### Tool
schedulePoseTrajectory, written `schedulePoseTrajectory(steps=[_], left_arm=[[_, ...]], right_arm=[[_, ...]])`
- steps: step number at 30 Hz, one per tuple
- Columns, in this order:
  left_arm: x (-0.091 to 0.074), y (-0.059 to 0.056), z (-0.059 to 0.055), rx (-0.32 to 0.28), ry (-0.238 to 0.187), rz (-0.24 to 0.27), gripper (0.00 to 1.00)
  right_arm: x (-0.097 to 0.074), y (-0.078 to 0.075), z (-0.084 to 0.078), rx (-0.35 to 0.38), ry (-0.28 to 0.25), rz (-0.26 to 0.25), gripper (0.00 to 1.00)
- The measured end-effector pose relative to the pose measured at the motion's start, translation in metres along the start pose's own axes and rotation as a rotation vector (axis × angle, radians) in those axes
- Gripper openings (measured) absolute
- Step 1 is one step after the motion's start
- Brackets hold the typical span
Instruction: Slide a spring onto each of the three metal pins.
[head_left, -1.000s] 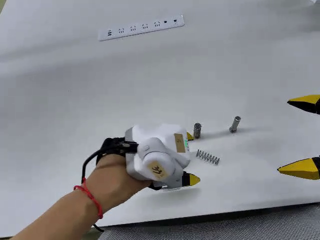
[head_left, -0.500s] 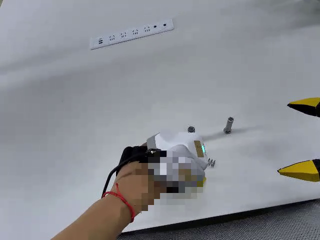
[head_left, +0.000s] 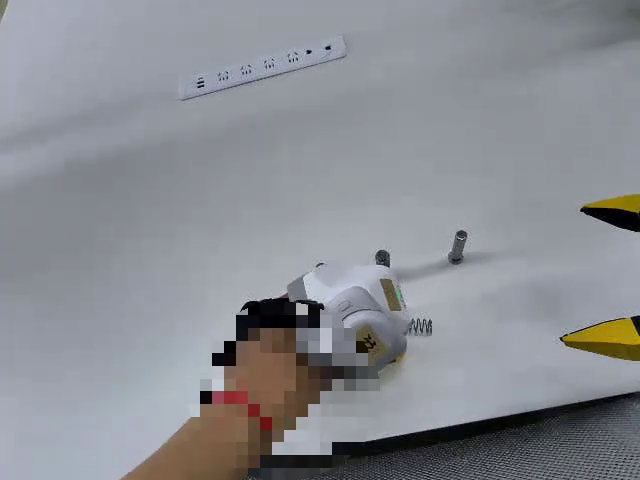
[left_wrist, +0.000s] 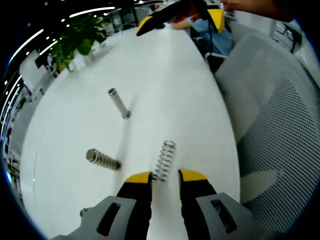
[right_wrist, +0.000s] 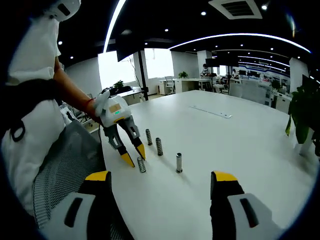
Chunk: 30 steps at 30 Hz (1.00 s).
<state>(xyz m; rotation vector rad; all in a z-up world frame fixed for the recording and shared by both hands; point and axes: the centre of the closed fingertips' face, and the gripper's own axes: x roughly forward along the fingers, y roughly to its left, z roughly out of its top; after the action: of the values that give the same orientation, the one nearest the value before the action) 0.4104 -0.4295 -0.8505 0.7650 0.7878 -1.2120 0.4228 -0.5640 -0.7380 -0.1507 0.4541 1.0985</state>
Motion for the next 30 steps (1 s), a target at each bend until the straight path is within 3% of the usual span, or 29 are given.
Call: schedulePoseTrajectory(steps=[12,30], left_arm=[[0.001,-0.003,-0.002,-0.016,0.013,-0.011,0.13],[-0.001,-0.007,-0.004,-0.016,0.021,-0.022,0.11]], right_arm=[[-0.002,-0.004,-0.005,0.000,-0.009,-0.006,0.81],[0.006,0.013,-0.001,0.001,0.003,0.004,0.81]])
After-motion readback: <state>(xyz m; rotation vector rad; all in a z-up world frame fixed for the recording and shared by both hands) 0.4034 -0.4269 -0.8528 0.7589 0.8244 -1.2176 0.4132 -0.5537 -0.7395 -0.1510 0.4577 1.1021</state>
